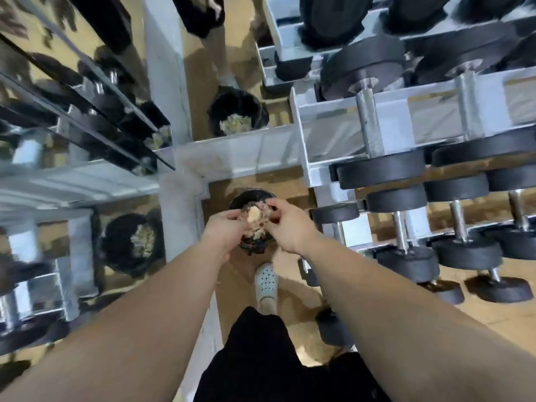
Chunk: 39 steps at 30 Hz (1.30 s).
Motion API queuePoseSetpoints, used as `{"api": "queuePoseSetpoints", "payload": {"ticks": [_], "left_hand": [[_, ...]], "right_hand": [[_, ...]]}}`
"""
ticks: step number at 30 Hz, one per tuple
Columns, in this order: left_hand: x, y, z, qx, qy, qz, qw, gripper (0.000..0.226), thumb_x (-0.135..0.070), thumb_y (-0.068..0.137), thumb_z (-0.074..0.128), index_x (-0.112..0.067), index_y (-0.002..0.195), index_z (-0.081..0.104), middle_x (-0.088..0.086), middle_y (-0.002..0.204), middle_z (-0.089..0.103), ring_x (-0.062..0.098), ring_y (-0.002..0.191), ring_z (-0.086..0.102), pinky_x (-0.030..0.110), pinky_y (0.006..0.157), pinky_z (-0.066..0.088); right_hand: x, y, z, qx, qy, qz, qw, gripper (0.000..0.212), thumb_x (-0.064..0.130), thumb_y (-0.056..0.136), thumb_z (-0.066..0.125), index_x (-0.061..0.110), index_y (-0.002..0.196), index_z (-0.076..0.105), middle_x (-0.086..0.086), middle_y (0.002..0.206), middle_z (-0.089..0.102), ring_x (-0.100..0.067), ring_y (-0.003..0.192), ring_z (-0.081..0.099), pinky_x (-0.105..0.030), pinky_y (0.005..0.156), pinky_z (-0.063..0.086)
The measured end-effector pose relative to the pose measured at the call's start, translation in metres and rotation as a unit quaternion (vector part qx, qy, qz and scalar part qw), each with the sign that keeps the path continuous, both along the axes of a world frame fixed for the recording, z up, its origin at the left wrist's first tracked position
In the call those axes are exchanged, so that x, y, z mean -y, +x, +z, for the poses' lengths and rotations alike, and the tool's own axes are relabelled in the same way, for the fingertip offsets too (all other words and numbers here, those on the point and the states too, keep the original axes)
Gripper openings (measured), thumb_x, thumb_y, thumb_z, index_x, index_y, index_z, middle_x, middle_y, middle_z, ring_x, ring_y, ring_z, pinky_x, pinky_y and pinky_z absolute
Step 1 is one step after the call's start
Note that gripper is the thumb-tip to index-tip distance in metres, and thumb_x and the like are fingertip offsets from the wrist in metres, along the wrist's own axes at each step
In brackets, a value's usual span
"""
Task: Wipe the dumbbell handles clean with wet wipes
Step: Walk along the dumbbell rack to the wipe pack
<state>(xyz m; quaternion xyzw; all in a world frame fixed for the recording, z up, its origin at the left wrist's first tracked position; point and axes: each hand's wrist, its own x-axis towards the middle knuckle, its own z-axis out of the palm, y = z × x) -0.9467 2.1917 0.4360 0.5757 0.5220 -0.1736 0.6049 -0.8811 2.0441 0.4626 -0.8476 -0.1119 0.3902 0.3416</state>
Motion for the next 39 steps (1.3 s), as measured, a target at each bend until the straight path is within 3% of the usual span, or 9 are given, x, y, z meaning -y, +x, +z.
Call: {"api": "queuePoseSetpoints", "payload": {"ticks": [3,7,10,17,22,25,29,32,39], "left_hand": [[-0.023,0.011,-0.011,-0.059,0.050,-0.052,0.996,0.053,-0.010,0.086,0.069,-0.016,0.138,0.057,0.014,0.119,0.067,0.033,0.108,0.067,0.043,0.095,0.056],[-0.029,0.027,-0.003,-0.051,0.074,-0.099,0.991,0.028,-0.020,0.091,0.068,-0.018,0.119,0.066,0.013,0.115,0.070,0.032,0.107,0.066,0.044,0.099,0.054],[-0.019,0.039,0.010,-0.029,0.090,-0.118,0.988,0.010,-0.023,0.090,0.068,-0.027,0.099,0.067,0.006,0.108,0.070,0.025,0.098,0.067,0.041,0.095,0.055],[0.075,0.064,0.052,0.025,0.095,-0.251,0.963,0.020,-0.032,0.092,0.070,-0.019,0.106,0.068,0.005,0.098,0.070,0.023,0.085,0.066,0.033,0.070,0.052],[0.214,0.073,0.069,0.054,0.185,-0.463,0.865,0.019,-0.035,0.086,0.070,-0.017,0.092,0.069,0.008,0.095,0.072,0.024,0.085,0.067,0.038,0.082,0.057],[0.336,0.061,0.087,0.088,0.231,-0.557,0.793,0.024,-0.034,0.091,0.068,-0.010,0.086,0.070,0.015,0.088,0.070,0.028,0.078,0.062,0.038,0.075,0.056],[0.503,0.018,0.104,0.122,0.237,-0.635,0.725,0.032,-0.037,0.089,0.071,-0.009,0.074,0.063,0.008,0.070,0.063,0.029,0.070,0.059,0.042,0.076,0.053],[0.611,-0.011,0.133,0.128,0.249,-0.688,0.670,0.034,-0.039,0.091,0.067,-0.006,0.082,0.068,0.010,0.074,0.066,0.030,0.075,0.063,0.035,0.065,0.045],[0.805,-0.053,0.184,0.203,0.200,-0.672,0.684,0.019,-0.039,0.094,0.065,-0.021,0.095,0.070,0.001,0.091,0.069,0.019,0.089,0.064,0.037,0.083,0.051]], "right_hand": [[-0.010,0.012,-0.004,-0.032,-0.031,-0.018,0.999,0.053,0.021,0.096,0.057,0.024,0.147,0.044,-0.006,0.140,0.057,-0.029,0.121,0.059,-0.037,0.099,0.051],[-0.005,0.020,0.001,-0.026,-0.046,-0.019,0.998,0.046,0.020,0.095,0.058,0.021,0.140,0.052,-0.006,0.132,0.061,-0.030,0.112,0.063,-0.029,0.090,0.050],[0.011,0.028,0.015,-0.021,-0.049,-0.031,0.998,0.041,0.026,0.092,0.062,0.021,0.132,0.059,-0.003,0.123,0.065,-0.028,0.102,0.066,-0.036,0.085,0.057],[0.150,0.025,0.061,0.041,-0.051,-0.117,0.991,0.029,0.029,0.092,0.065,0.017,0.119,0.067,-0.004,0.117,0.069,-0.025,0.108,0.063,-0.032,0.092,0.049],[0.323,-0.021,0.074,0.102,-0.101,-0.164,0.976,0.023,0.039,0.092,0.062,0.018,0.100,0.061,-0.004,0.103,0.062,-0.025,0.098,0.057,-0.033,0.082,0.045],[0.445,-0.072,0.082,0.125,-0.110,-0.223,0.961,0.036,0.037,0.091,0.064,0.014,0.118,0.067,-0.008,0.119,0.067,-0.028,0.109,0.061,-0.037,0.091,0.050],[0.611,-0.161,0.097,0.125,-0.109,-0.289,0.943,0.037,0.036,0.092,0.065,0.012,0.121,0.066,-0.007,0.120,0.067,-0.029,0.112,0.061,-0.030,0.080,0.044],[0.724,-0.226,0.120,0.114,-0.143,-0.336,0.924,0.042,0.039,0.089,0.068,0.016,0.125,0.066,-0.004,0.125,0.067,-0.027,0.112,0.062,-0.027,0.084,0.045],[0.899,-0.297,0.156,0.120,-0.151,-0.446,0.874,0.049,0.041,0.089,0.069,0.016,0.131,0.063,-0.006,0.133,0.063,-0.025,0.122,0.058,-0.029,0.099,0.043]]}}
